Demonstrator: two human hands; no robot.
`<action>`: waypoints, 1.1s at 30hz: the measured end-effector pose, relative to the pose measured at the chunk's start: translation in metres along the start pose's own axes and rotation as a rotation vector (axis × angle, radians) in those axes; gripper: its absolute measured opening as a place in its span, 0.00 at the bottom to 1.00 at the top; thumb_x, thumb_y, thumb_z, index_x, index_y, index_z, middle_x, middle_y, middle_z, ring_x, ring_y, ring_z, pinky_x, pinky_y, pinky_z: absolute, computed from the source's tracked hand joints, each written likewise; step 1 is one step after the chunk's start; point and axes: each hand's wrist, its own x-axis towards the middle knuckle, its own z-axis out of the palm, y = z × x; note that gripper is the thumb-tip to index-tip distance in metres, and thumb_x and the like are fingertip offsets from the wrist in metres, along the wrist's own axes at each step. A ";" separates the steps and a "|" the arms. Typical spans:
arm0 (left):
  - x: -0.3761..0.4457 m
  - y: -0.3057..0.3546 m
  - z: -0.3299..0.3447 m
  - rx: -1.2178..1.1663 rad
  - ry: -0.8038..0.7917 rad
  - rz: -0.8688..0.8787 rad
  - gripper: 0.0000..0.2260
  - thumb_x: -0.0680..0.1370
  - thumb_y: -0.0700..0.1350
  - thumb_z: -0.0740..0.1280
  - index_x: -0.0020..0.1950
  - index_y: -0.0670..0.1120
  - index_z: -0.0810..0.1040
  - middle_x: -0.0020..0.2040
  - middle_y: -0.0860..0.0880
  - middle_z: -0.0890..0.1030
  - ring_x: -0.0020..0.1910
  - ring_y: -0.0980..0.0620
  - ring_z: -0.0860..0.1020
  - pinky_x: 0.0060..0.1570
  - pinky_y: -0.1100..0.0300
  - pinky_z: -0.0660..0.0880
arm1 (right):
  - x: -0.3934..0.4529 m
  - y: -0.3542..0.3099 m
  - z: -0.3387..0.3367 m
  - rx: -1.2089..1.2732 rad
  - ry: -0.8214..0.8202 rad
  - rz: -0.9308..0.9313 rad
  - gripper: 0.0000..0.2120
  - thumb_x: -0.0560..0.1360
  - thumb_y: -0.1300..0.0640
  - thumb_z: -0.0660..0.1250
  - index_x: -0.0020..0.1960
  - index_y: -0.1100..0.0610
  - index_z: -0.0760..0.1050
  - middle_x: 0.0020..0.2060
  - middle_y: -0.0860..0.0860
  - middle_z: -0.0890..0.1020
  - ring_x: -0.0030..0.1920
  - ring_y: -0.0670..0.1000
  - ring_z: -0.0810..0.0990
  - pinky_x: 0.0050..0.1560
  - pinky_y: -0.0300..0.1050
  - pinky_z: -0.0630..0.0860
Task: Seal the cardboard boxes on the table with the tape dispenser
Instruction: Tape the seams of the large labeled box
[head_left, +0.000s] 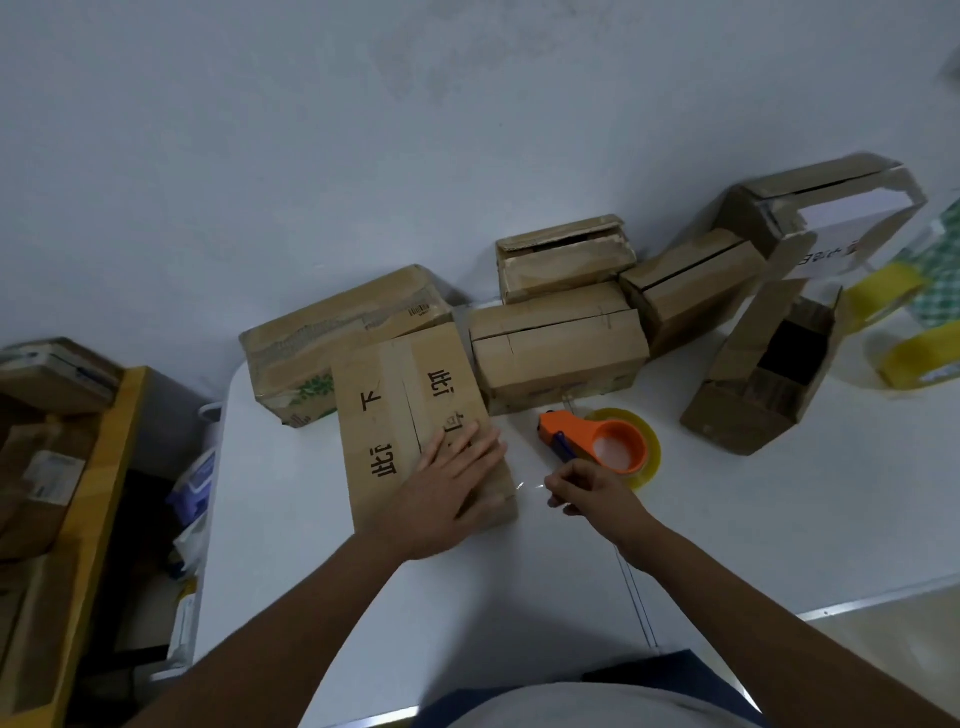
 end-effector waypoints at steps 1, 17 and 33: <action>-0.002 -0.002 0.003 0.099 -0.026 0.028 0.30 0.81 0.67 0.41 0.81 0.55 0.42 0.81 0.56 0.43 0.79 0.57 0.38 0.77 0.46 0.38 | 0.000 0.001 0.001 -0.021 0.004 -0.010 0.09 0.78 0.54 0.67 0.48 0.61 0.77 0.41 0.51 0.82 0.44 0.46 0.80 0.46 0.38 0.76; 0.008 0.016 0.015 0.350 0.043 -0.047 0.33 0.79 0.68 0.51 0.78 0.49 0.60 0.79 0.49 0.60 0.79 0.47 0.54 0.76 0.40 0.53 | -0.004 0.003 0.016 -0.138 0.227 -0.178 0.10 0.80 0.55 0.65 0.44 0.59 0.77 0.36 0.45 0.80 0.37 0.39 0.76 0.39 0.31 0.69; -0.011 0.001 0.016 0.394 0.015 -0.015 0.33 0.82 0.64 0.48 0.81 0.45 0.50 0.81 0.44 0.51 0.80 0.44 0.49 0.74 0.40 0.58 | 0.044 0.013 0.051 -0.407 0.277 -0.470 0.08 0.80 0.62 0.62 0.42 0.59 0.70 0.37 0.51 0.74 0.38 0.51 0.72 0.39 0.52 0.72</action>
